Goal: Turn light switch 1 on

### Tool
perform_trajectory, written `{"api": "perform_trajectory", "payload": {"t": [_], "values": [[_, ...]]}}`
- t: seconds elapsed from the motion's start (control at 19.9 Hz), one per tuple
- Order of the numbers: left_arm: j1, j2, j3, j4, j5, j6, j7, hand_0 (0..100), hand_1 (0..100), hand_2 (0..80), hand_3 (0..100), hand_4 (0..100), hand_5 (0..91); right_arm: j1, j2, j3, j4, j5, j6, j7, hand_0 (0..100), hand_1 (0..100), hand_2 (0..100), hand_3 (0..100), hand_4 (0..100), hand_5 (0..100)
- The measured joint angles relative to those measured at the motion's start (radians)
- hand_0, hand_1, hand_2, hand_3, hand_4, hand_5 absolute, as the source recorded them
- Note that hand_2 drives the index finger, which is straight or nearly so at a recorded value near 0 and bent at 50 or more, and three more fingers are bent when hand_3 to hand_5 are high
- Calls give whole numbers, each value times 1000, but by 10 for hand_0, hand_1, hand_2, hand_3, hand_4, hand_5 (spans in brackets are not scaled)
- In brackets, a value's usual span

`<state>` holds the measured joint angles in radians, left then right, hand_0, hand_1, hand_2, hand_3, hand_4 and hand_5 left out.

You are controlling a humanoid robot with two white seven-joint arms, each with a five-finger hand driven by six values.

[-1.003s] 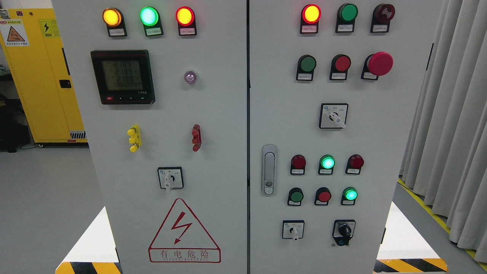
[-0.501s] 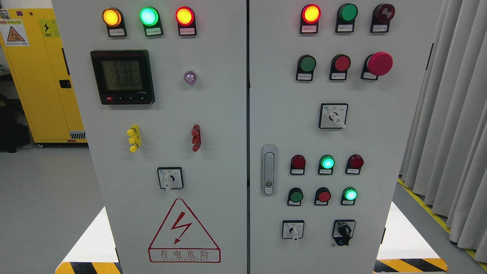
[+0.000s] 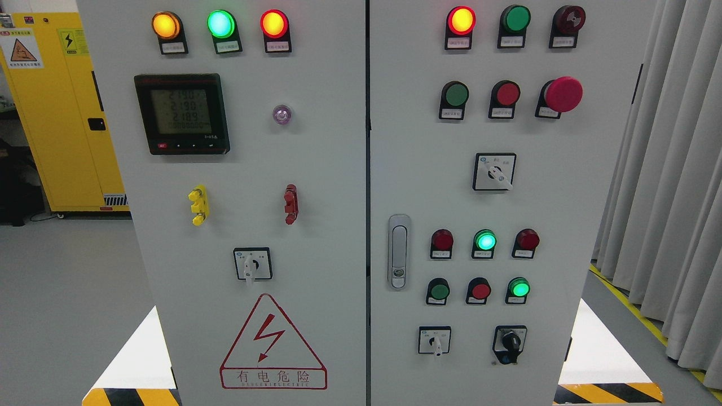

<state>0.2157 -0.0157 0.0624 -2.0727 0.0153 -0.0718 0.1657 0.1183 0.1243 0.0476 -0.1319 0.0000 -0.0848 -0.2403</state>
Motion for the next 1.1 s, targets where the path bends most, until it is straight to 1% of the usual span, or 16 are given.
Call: {"api": "perform_trajectory", "payload": {"t": [0.1,0.45,0.7,0.9,1.1], "values": [[-32,-10,-10,-5,-5,51,23,85,588,622,885,846,809,0,0,0,0,0,0,0,0,500,40,0,0,0],[-139,-37,-56,-16,-51,199,89,72,592,603,894,850,812,0,0,0,0,0,0,0,0,500,40,0,0,0],[-188,-53,-80,-19,-105,281,107,66,597,583,896,853,822,0,0,0,0,0,0,0,0,500,40,0,0,0],[-243,-64,-93,-21,-126,350,121,60,600,582,897,856,827,0,0,0,0,0,0,0,0,500,40,0,0,0],[-286,-72,-102,-21,-148,393,125,61,605,581,900,857,832,0,0,0,0,0,0,0,0,500,40,0,0,0]]}}
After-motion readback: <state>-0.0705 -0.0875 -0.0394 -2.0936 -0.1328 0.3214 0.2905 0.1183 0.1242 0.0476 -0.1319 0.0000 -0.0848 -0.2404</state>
